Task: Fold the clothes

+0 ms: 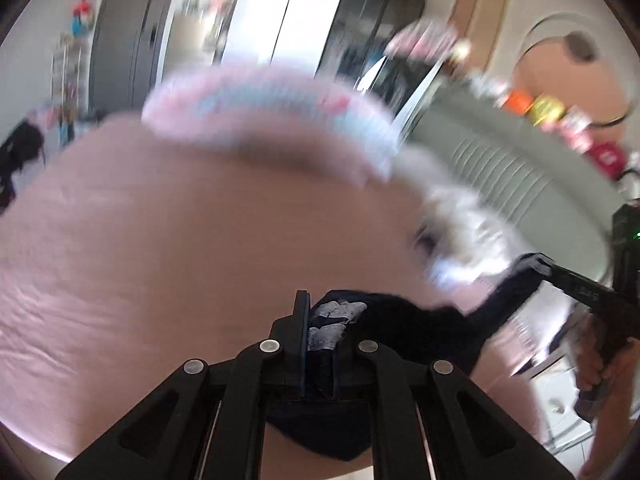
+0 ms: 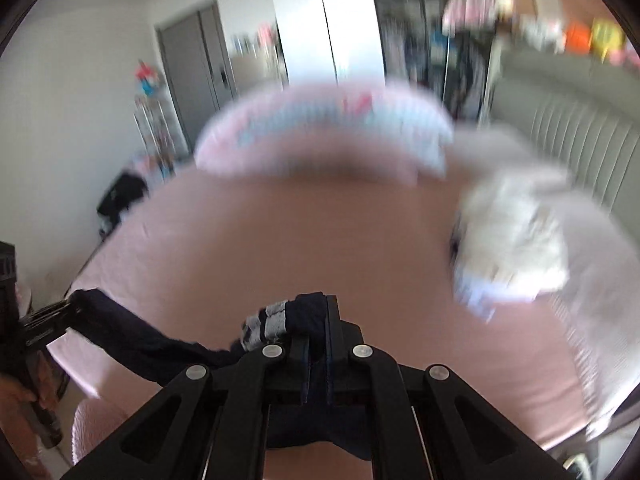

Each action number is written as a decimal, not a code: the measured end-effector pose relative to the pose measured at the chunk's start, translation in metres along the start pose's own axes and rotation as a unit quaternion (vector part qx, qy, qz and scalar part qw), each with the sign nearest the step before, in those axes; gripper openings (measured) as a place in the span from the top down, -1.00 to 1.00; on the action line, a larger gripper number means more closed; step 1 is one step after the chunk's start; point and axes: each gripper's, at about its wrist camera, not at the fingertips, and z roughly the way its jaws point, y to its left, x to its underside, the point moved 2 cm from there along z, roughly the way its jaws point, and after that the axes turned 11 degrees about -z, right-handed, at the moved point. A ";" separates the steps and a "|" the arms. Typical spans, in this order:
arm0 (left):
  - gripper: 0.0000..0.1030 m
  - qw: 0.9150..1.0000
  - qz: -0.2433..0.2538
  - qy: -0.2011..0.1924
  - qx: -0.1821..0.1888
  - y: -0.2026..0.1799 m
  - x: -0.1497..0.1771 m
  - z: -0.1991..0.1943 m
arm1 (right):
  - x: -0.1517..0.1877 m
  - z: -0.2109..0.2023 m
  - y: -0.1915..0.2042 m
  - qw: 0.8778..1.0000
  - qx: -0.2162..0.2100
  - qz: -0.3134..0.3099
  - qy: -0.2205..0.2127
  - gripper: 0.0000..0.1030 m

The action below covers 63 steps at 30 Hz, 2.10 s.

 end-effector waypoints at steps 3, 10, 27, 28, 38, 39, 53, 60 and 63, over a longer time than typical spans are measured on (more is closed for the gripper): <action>0.87 1.000 0.004 -0.009 -0.004 -0.010 -0.030 0.011 | -0.019 0.028 -0.012 1.000 0.002 0.013 0.015 0.94; 0.82 0.980 0.084 -0.178 0.038 -0.069 -0.087 -0.099 | -0.094 -0.116 -0.014 0.982 -0.001 0.034 -0.185 0.94; 0.75 0.980 0.000 0.168 -0.107 0.057 0.126 0.148 | 0.190 0.093 -0.023 0.975 0.000 0.093 0.202 0.90; 0.68 0.979 -0.002 0.176 -0.103 0.057 0.124 0.147 | 0.188 0.089 -0.022 0.977 0.002 0.080 0.199 0.83; 0.12 0.992 -0.063 0.102 -0.029 0.077 0.104 0.089 | 0.206 0.018 -0.032 0.986 -0.007 0.051 0.158 0.52; 0.13 0.994 -0.061 0.088 -0.034 0.077 0.098 0.091 | 0.205 0.013 -0.033 0.989 0.002 0.039 0.144 0.52; 0.41 0.974 0.036 0.211 -0.076 0.067 0.144 0.126 | 0.194 0.087 -0.036 0.977 0.001 -0.016 0.214 0.52; 0.39 0.978 0.046 0.190 -0.071 0.077 0.132 0.093 | 0.212 0.053 -0.060 0.978 0.024 -0.013 0.208 0.51; 0.39 0.989 0.036 0.129 -0.056 0.072 0.111 0.091 | 0.197 0.043 -0.047 0.984 0.001 -0.031 0.178 0.51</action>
